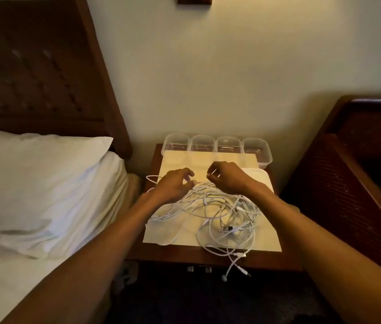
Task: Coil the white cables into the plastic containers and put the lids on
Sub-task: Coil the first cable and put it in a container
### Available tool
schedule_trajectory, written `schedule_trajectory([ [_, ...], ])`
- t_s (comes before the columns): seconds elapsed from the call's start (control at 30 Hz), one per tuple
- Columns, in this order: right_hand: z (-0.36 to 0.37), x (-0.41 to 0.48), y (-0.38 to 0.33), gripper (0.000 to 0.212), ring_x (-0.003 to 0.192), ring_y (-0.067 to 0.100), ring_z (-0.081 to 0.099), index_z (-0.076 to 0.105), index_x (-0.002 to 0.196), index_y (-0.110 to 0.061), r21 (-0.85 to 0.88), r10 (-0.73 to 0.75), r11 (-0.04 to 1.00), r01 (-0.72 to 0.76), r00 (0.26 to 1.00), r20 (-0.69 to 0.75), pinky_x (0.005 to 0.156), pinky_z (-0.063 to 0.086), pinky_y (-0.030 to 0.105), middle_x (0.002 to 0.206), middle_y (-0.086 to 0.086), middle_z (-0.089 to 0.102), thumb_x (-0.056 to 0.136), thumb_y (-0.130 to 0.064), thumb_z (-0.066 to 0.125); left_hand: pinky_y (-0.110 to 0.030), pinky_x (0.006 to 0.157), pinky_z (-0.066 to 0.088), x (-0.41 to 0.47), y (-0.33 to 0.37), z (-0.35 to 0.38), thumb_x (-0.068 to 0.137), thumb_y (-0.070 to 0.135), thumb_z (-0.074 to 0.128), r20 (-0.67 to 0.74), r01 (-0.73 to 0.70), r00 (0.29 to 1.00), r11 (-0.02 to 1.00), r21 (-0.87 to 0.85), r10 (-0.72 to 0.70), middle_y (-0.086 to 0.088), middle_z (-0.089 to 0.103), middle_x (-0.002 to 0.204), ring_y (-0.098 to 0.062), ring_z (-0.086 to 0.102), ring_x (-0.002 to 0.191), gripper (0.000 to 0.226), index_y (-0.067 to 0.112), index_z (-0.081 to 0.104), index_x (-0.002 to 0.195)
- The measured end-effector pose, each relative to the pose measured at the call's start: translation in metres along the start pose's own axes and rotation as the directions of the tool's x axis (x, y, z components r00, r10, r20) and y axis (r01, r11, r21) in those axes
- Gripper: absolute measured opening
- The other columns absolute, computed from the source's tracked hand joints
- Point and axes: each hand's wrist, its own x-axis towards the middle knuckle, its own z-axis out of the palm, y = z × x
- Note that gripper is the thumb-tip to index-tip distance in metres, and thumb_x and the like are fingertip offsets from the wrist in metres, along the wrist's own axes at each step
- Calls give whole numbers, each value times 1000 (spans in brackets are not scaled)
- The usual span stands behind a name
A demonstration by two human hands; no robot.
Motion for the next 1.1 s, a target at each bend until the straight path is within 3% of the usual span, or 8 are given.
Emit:
schedule_trajectory([
  [0.13, 17, 3, 5, 42, 116, 27, 57, 50, 135, -12, -106, 1, 994, 15, 988, 155, 97, 46, 37, 132, 10, 60, 98, -29, 56, -31, 78, 50, 4, -11, 2, 95, 35, 65, 174, 51, 982, 994, 101, -68, -7, 71, 109, -23, 65, 95, 29, 15, 68, 115],
  [0.27, 25, 18, 16, 38, 112, 28, 58, 56, 130, -14, -108, -21, 993, 43, 981, 195, 92, 47, 35, 127, 10, 62, 96, -32, 58, -36, 74, 51, 19, -8, -12, 97, 28, 62, 101, -40, 994, 997, 66, 33, -6, 70, 95, -23, 64, 83, 20, 11, 72, 102],
  [0.43, 4, 28, 26, 25, 81, 20, 61, 67, 99, -11, 58, -5, 998, 1, 998, 61, 71, 45, 30, 98, 7, 72, 98, -33, 54, -34, 69, 46, 36, 8, -44, 98, 27, 61, -75, -166, 984, 986, -24, 164, 7, 61, 84, -15, 59, 76, 10, 21, 66, 91],
  [0.53, -23, 24, 23, 21, 75, 24, 67, 63, 84, -17, 231, -46, 971, 56, 998, -49, 76, 54, 40, 80, 6, 73, 100, -26, 53, -32, 67, 41, 42, 25, -62, 97, 26, 61, -158, -228, 962, 974, -22, 221, 4, 62, 81, -19, 57, 78, 12, 19, 67, 90],
  [0.73, -55, 12, -6, 20, 64, 16, 58, 60, 82, -18, 348, -88, 916, 200, 946, -311, 64, 47, 34, 69, 3, 64, 100, -18, 50, -31, 69, 46, 39, 52, -94, 98, 27, 60, -268, -209, 942, 978, 0, 201, -2, 67, 87, -19, 61, 79, 14, 16, 69, 97],
  [0.87, -78, 2, -29, 16, 65, 11, 55, 68, 94, -5, 279, -106, 929, 242, 898, -426, 56, 42, 12, 72, -7, 62, 97, -7, 53, -34, 74, 53, 35, 60, -112, 95, 24, 64, -167, -107, 978, 990, 88, 121, -1, 72, 88, -18, 66, 82, 7, 21, 70, 95],
  [1.03, -91, 0, -33, 17, 81, 24, 62, 68, 100, -7, 258, -42, 951, 173, 894, -447, 71, 51, 35, 93, 10, 69, 99, -10, 52, -27, 71, 50, 22, 76, -120, 97, 19, 62, -153, -111, 981, 993, 40, 116, -3, 70, 96, -17, 65, 85, 12, 17, 71, 104],
  [1.1, -89, -1, -28, 16, 81, 21, 62, 69, 103, -7, 255, -7, 960, 117, 919, -394, 70, 50, 31, 92, 7, 68, 99, -10, 53, -31, 74, 55, 18, 74, -115, 96, 16, 63, -136, -108, 985, 994, 9, 108, -3, 72, 97, -15, 67, 82, 12, 17, 71, 105],
])
